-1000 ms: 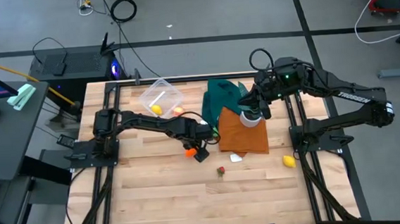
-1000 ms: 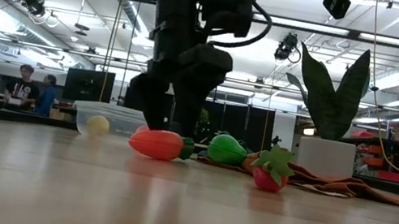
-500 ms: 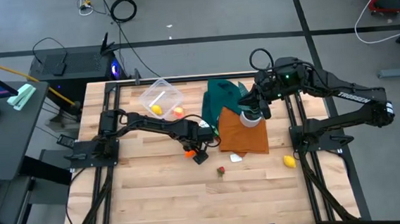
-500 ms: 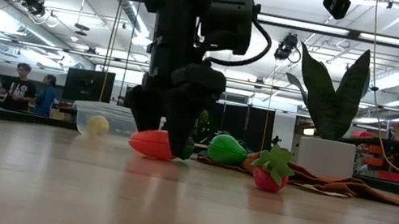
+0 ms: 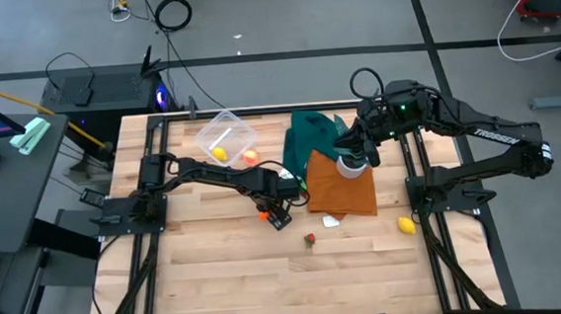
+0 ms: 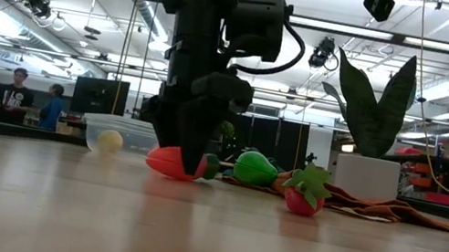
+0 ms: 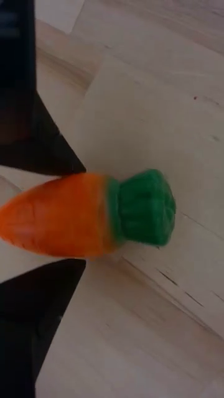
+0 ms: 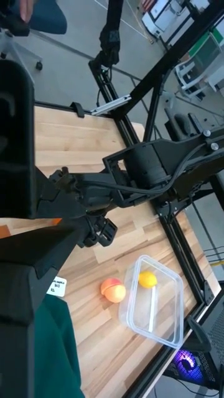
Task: Pick and placing Produce into tupperware
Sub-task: Put the carrot into the transparent container
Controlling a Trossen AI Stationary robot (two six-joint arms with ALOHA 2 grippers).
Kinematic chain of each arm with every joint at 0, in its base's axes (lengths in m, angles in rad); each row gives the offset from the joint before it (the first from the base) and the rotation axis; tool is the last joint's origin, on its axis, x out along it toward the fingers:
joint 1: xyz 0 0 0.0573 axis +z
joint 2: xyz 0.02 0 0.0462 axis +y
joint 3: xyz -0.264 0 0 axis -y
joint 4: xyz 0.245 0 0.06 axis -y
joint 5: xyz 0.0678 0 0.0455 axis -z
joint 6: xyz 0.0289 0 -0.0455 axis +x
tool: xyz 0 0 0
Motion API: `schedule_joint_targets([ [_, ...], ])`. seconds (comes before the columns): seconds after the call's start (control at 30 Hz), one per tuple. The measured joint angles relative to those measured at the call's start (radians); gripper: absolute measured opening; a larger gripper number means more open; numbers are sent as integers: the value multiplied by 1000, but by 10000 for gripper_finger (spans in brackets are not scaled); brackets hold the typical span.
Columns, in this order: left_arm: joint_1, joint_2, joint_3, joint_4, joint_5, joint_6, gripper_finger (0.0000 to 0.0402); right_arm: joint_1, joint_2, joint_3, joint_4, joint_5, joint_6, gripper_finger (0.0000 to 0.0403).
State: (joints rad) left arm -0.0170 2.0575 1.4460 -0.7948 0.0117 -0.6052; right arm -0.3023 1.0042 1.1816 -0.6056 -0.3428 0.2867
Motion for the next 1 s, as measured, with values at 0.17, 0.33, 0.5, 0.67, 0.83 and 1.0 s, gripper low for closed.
schedule_joint_targets([
  [0.17, 0, -1, 1, -3, 0, 15, 176, 0, 0, 0, 0, 0, 0, 0],
  [0.33, 0, -9, 1, -28, 1, 21, 177, 0, 0, 0, 0, 0, 3, 0],
  [0.5, 16, -58, 1, -85, 3, 55, 220, 0, 0, 0, 0, 0, 3, 0],
  [0.67, 57, -130, 2, -135, 0, 105, 205, 0, 0, 0, 0, 0, 3, 0],
  [0.83, 108, -179, 36, -178, -16, 176, 157, 0, 0, 0, 0, 0, 3, 0],
  [1.0, 153, -192, 53, -189, 17, 234, 119, 0, 0, 0, 0, 1, 5, 0],
])
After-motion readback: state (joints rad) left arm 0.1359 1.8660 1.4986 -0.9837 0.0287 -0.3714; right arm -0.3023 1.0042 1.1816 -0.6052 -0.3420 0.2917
